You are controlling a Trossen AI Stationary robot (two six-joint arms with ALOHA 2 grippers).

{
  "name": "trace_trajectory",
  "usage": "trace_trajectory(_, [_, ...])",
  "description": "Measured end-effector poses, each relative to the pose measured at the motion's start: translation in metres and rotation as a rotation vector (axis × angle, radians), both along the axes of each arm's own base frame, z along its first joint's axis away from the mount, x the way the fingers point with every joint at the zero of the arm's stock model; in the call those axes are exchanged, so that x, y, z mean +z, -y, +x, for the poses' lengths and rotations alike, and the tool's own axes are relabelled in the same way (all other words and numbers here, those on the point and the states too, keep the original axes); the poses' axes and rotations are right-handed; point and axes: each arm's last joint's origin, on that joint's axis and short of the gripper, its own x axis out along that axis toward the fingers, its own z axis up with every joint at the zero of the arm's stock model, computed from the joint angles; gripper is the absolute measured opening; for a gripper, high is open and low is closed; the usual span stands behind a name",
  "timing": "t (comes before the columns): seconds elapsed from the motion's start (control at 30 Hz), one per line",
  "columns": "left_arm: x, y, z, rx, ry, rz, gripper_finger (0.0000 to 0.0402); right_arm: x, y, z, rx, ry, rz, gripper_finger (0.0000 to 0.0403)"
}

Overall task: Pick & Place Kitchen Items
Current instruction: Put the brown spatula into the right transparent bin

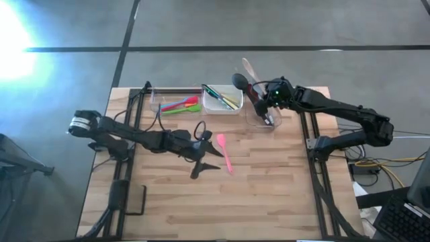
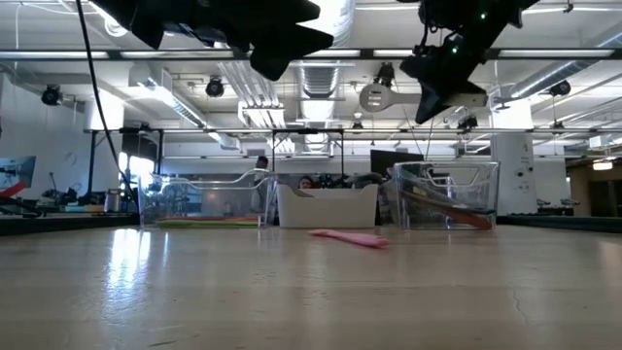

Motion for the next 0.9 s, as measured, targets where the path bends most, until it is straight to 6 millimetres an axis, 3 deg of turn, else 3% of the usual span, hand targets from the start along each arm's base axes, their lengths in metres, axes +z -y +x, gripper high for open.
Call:
trace_trajectory(0.23, [-0.015, -0.001, -0.011, 0.006, 0.124, -0.049, 0.0217, -0.028, 0.004, -0.002, -0.019, 0.018, -0.008, 0.0008])
trace_trajectory(0.53, [-0.028, -0.003, -0.021, 0.013, 0.164, -0.098, 0.0213, -0.064, 0.006, -0.001, -0.048, 0.093, -0.024, 0.0008])
trace_trajectory(0.9, [-0.028, -0.003, -0.021, 0.016, 0.161, -0.108, 0.0211, -0.116, 0.027, 0.034, -0.015, -0.059, 0.009, 0.0008])
